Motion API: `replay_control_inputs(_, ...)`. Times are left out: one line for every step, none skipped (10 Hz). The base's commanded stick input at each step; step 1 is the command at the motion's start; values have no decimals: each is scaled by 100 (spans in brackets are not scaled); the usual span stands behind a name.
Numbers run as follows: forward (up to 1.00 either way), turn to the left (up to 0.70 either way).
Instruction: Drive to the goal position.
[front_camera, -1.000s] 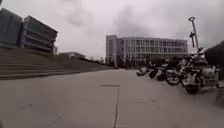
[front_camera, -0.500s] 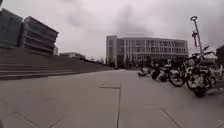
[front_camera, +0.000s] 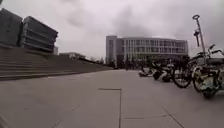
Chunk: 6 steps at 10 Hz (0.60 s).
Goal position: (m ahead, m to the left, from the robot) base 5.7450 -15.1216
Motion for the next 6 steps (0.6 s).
replay_control_inputs(50,0)
replay_control_inputs(50,0)
replay_control_inputs(50,0)
replay_control_inputs(50,0)
replay_control_inputs(50,0)
replay_control_inputs(50,0)
